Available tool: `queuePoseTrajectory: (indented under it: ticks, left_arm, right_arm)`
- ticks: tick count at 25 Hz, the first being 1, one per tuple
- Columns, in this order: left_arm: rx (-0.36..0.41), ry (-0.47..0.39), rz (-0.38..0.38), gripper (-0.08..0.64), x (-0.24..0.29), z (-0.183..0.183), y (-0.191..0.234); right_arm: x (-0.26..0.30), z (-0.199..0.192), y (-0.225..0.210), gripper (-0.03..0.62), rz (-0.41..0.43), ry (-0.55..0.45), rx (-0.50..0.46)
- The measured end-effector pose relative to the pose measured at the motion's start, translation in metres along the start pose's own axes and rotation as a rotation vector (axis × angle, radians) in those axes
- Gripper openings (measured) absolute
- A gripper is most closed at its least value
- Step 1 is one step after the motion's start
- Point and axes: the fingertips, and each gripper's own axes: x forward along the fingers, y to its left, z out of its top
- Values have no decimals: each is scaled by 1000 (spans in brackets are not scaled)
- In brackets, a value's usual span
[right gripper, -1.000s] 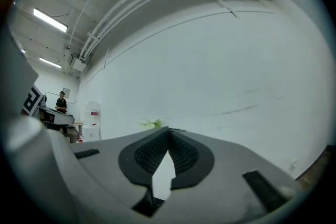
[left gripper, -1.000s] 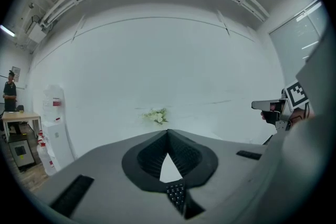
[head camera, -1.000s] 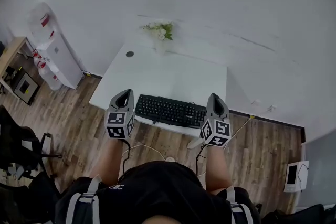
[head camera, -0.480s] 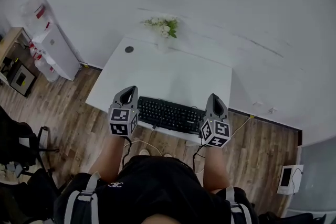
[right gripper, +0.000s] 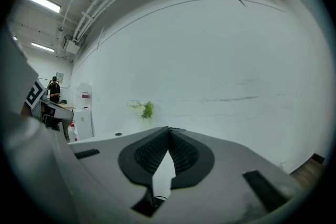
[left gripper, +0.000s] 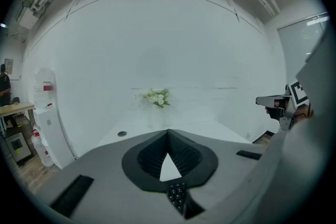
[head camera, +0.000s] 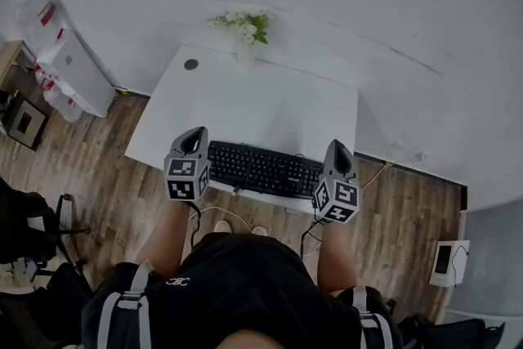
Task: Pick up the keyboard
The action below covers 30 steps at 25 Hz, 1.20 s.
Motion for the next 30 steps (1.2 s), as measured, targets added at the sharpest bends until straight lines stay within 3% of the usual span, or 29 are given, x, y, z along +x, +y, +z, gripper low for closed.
queuePoseTrajectory:
  ticks: [4, 5, 7, 10, 17, 30]
  left_arm:
    - [-29, 22, -2, 14, 7, -10, 5]
    - [-43, 25, -5, 49, 8, -12, 6]
    - [-60, 18, -20, 156, 9, -12, 7]
    - [-55, 22, -36, 209, 15, -17, 11]
    - [-99, 116, -60, 209, 30, -55, 20]
    - [-152, 397, -129, 210, 55, -171, 13]
  right_arm:
    - [1, -10, -4, 6, -3, 3, 33]
    - [1, -12, -3, 8, 10, 0, 49]
    - [1, -18, -1, 175, 55, 10, 83]
    - [4, -32, -6, 201, 59, 47, 104]
    - [2, -74, -23, 201, 22, 136, 120]
    - [0, -188, -46, 199, -6, 390, 251]
